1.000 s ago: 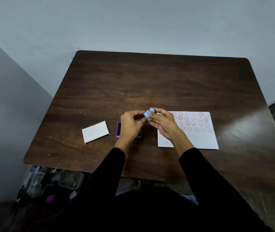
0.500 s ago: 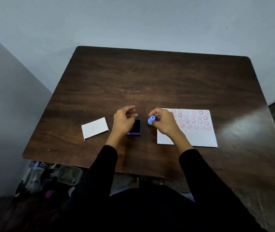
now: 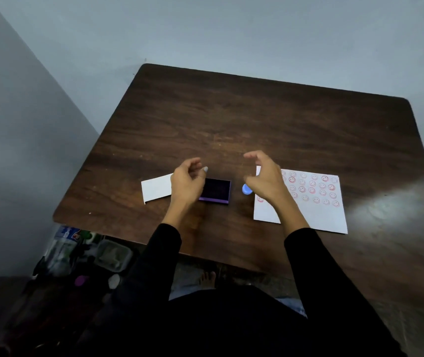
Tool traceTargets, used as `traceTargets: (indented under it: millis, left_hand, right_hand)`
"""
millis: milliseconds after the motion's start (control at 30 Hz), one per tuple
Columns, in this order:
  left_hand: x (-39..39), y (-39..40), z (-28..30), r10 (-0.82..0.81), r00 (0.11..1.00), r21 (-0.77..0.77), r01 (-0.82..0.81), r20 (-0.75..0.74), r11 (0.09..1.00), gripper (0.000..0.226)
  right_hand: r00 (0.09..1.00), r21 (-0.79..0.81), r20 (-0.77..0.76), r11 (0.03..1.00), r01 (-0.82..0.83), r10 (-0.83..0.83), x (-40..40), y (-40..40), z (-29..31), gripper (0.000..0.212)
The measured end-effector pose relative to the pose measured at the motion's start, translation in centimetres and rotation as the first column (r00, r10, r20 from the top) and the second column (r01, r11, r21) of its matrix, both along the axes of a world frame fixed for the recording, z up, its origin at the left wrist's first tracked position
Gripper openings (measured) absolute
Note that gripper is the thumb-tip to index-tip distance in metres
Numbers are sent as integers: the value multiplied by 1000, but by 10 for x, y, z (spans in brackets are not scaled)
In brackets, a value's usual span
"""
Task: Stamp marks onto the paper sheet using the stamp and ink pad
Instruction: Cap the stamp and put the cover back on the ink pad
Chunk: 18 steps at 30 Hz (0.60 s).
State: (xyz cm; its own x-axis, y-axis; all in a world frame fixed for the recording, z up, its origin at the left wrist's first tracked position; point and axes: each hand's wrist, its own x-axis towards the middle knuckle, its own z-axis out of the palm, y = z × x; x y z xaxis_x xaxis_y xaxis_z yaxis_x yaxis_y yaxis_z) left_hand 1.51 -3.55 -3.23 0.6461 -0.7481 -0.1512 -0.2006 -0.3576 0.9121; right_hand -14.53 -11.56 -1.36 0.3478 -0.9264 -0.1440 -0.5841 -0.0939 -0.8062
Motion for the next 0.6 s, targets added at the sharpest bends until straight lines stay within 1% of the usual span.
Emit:
traceTargets:
  millis: [100, 167, 200, 300, 400, 467, 533, 600]
  left_hand:
    - [12, 22, 3, 185, 982, -45, -183, 38, 982, 39]
    - [20, 38, 4, 281, 957, -40, -279, 66, 960, 45]
    - [25, 45, 2, 308, 948, -6, -308, 78, 951, 49]
    - [36, 62, -5, 314, 948, 141, -318, 47, 938, 64]
    - [40, 75, -9, 293, 956, 238, -292, 34, 926, 73]
    - [39, 82, -11, 277, 961, 271, -271, 15, 924, 78]
    - [40, 86, -13, 267, 964, 295, -256, 5, 920, 80]
    - [40, 87, -13, 254, 967, 289, -241, -8, 926, 77]
  right_hand:
    - [999, -55, 42, 998, -3, 6, 29, 8, 2, 49]
    - [996, -67, -24, 994, -90, 89, 53, 23, -2, 50]
    - [985, -71, -78, 984, -161, 155, 64, 32, -6, 52]
    - [901, -52, -245, 923, -381, 358, 93, 58, -20, 59]
    - [781, -8, -404, 852, -523, 476, 112, 77, -34, 69]
    - [742, -2, -455, 833, -554, 493, 117, 83, -40, 73]
    - [730, 0, -475, 829, -559, 492, 121, 84, -43, 76]
    - [733, 4, -464, 828, -561, 498, 123, 85, -44, 77]
